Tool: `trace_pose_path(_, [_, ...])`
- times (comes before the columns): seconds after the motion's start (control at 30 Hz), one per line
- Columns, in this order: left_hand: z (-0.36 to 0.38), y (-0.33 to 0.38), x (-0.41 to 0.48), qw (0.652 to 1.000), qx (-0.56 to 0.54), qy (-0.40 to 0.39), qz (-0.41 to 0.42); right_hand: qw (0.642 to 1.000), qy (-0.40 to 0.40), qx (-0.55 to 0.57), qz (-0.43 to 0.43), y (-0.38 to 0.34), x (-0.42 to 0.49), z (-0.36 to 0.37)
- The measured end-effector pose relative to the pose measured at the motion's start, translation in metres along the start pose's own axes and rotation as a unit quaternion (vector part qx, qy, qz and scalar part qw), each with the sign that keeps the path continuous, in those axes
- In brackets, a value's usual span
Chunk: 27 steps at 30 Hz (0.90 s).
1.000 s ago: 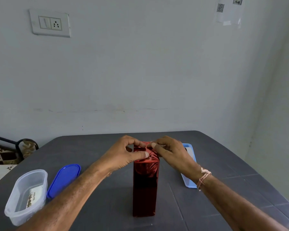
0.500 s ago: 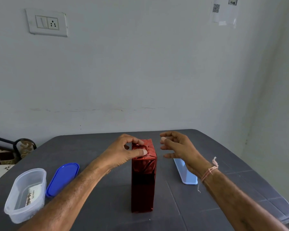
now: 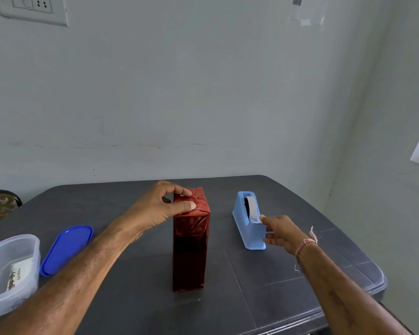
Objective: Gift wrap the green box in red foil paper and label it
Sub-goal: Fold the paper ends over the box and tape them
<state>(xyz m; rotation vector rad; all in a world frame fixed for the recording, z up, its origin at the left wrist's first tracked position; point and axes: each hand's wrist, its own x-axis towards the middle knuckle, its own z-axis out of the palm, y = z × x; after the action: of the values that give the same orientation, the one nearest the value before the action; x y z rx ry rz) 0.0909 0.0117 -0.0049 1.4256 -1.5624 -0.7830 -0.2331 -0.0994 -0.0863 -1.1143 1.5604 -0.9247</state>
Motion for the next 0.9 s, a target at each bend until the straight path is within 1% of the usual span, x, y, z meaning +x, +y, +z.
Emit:
trace_pose_path(0.07, [0.000, 0.000, 0.000, 1.000, 0.002, 0.000, 0.000, 1.000, -0.013, 0.010, 0.016, -0.008, 0.001, 0.002])
trace_pose_path(0.17, [0.000, 0.000, 0.001, 1.000, 0.003, -0.003, 0.001, 0.999, -0.022, -0.013, 0.043, -0.018, 0.005, 0.002])
trace_pose_path(0.3, [0.000, -0.001, 0.001, 1.000, -0.002, -0.004, 0.002, 0.998, -0.024, -0.016, 0.057, -0.026, 0.009, 0.004])
trace_pose_path(0.57, [0.001, -0.004, 0.002, 1.000, 0.000, -0.003, 0.007, 0.994, -0.009, 0.099, 0.036, -0.014, 0.007, 0.008])
trace_pose_path(0.7, [0.001, -0.003, 0.001, 1.000, -0.003, -0.004, 0.005, 0.992, 0.019, 0.121, 0.015, -0.005, 0.000, 0.014])
trace_pose_path(0.9, [0.001, -0.002, -0.001, 1.000, 0.000, -0.008, 0.006, 0.989, 0.028, 0.144, 0.004, 0.005, -0.006, 0.018])
